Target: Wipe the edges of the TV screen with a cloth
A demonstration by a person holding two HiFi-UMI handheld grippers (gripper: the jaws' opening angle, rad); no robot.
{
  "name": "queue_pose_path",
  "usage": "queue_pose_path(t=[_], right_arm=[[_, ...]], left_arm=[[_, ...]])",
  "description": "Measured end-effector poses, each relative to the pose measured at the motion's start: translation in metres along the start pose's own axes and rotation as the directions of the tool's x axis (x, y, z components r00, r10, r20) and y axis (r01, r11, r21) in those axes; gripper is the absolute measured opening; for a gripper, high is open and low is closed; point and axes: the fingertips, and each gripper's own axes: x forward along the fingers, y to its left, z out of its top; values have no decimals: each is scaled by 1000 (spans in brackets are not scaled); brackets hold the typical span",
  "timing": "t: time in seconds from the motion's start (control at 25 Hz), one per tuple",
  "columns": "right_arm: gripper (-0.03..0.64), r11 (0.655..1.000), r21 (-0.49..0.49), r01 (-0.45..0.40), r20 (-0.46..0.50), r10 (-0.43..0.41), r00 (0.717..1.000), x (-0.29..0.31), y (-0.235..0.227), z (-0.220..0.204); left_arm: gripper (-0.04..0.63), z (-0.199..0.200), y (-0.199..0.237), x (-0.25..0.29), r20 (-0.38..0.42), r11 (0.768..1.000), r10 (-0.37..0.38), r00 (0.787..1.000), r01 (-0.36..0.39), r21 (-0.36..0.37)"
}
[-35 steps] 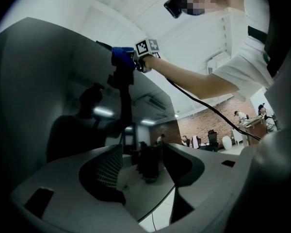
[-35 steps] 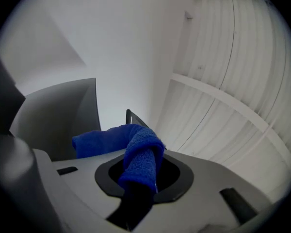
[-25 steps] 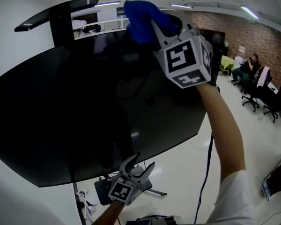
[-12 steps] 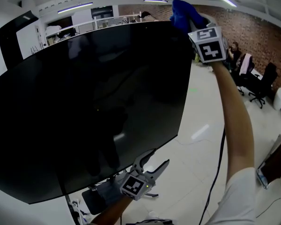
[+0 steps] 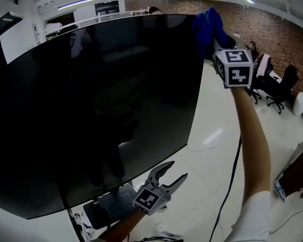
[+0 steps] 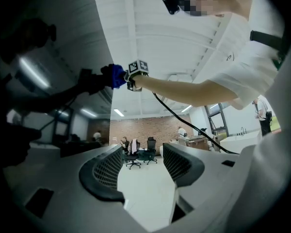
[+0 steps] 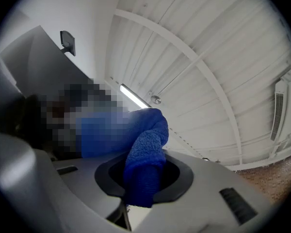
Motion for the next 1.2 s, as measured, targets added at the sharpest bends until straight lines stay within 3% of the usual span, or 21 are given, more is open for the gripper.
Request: queue_pose_path(t=[0.12,0.32,0.68,0.8,0.96,1.2], right_arm=[[91,1000,-8,-12,-13,12,1000,-14,29,-36],[91,997,59,-39,-61,43,997,-45,68,-107],[91,953,295,-68,-201,132,971,-113,137,-261],[91,939,333,-82,-275,180,944,-134,171,-315],[91,918,387,-81,-400,246,883,-151,204,-387],[91,878,479,9,-532,283,798,-192,240,-492]], left_arm=[[239,-14,2,-1,-15,1000,7,1000,-8,-11],[239,-27,6,-10,-27,999,25,999,-26,-38],[239,-62,-8,-21,-47,998,-3,999,0,-64],[239,-81,-4,-26,-62,997,-4,998,0,-74],[239,-89,2,-16,-106,997,-3,994,-4,-71],[239,-115,-7,-13,-142,993,29,989,-45,-114]])
